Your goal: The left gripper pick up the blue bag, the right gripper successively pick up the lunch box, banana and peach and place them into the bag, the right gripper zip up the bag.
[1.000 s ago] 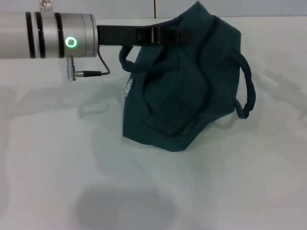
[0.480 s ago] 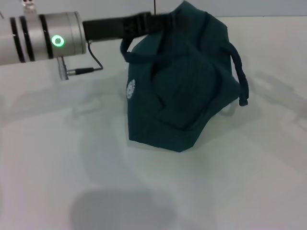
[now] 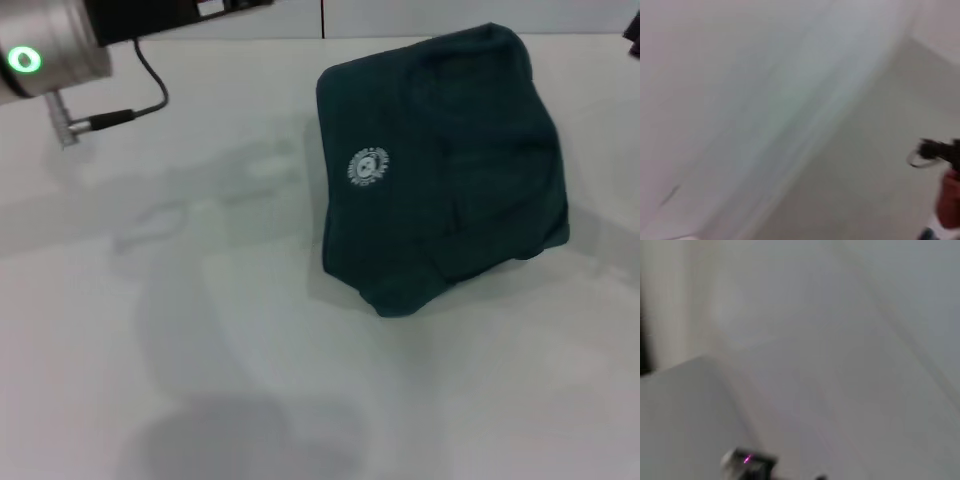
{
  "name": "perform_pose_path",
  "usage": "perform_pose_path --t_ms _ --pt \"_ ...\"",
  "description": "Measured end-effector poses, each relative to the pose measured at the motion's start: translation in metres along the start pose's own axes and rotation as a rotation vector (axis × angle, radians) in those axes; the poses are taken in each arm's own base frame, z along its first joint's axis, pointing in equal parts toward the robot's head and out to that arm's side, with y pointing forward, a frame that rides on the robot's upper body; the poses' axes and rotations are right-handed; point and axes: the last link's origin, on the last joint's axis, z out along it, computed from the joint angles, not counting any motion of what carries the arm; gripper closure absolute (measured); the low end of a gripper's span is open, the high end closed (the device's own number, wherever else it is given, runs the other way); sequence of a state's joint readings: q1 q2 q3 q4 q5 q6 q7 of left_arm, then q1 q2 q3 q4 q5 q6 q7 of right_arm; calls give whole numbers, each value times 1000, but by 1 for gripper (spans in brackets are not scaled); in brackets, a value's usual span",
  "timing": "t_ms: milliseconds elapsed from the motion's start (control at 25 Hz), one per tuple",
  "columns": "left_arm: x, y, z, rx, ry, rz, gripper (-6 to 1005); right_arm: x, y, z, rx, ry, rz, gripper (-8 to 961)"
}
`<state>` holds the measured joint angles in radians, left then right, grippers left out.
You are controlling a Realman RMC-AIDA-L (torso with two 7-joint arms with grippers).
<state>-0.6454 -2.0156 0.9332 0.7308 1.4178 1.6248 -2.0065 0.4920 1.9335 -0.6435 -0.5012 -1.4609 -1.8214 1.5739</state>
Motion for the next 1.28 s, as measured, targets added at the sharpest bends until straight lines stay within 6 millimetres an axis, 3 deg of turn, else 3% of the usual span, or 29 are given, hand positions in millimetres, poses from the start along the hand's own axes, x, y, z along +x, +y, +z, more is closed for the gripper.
perform_pose_path --t_ms 240,520,800,1280 --pt "-10 18 -23 -110 -55 155 120 11 23 23 -194 154 -179 85" --pt "-50 27 -59 -130 -159 357 106 37 40 39 -356 280 -324 85" --pt "-77 28 -75 -118 -204 370 106 69 45 43 -404 373 -377 86" --pt "-97 37 -85 -149 -238 331 106 78 43 42 -396 375 -399 86"
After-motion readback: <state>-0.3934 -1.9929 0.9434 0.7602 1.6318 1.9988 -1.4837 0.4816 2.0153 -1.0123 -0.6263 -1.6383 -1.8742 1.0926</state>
